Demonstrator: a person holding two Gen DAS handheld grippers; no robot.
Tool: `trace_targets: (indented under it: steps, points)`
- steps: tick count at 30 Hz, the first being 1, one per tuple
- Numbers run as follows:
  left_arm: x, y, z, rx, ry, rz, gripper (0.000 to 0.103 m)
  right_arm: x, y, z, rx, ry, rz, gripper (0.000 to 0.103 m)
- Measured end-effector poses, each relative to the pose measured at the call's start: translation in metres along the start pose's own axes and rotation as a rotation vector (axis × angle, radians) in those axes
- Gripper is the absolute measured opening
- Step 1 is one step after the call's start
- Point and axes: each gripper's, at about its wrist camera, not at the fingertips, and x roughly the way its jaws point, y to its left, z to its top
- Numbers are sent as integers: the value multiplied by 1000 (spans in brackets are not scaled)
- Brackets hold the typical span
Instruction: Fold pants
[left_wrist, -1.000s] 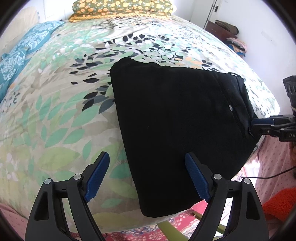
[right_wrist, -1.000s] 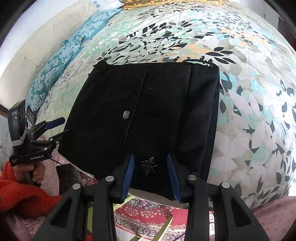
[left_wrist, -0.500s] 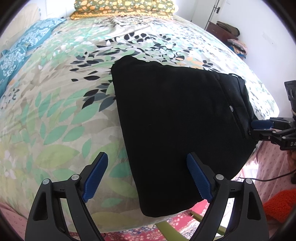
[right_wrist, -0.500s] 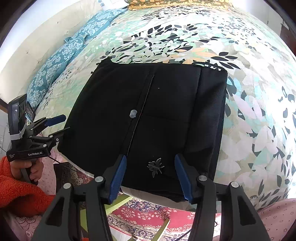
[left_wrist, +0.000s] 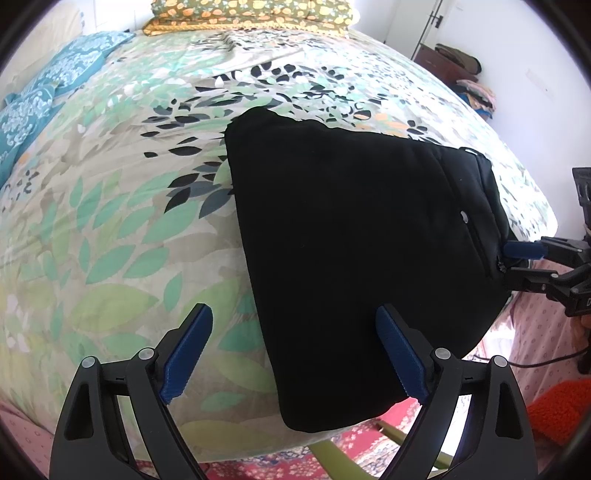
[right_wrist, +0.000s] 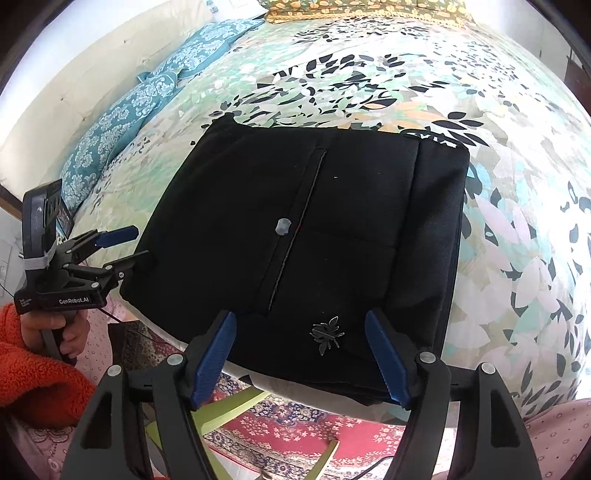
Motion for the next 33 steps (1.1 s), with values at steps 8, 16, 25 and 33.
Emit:
trace_targets:
  steps: [8, 16, 25, 33]
  points:
    - [1, 2, 0, -10, 3, -4, 92, 2, 6, 0, -23, 0, -6, 80]
    - [2, 2, -1, -14, 5, -6, 93, 2, 7, -1, -18, -6, 0, 83]
    - [3, 3, -2, -25, 9, -11, 94, 5, 12, 0, -38, -6, -3, 91]
    - [3, 3, -1, -35, 15, -13, 94, 4, 10, 0, -29, -16, 12, 94]
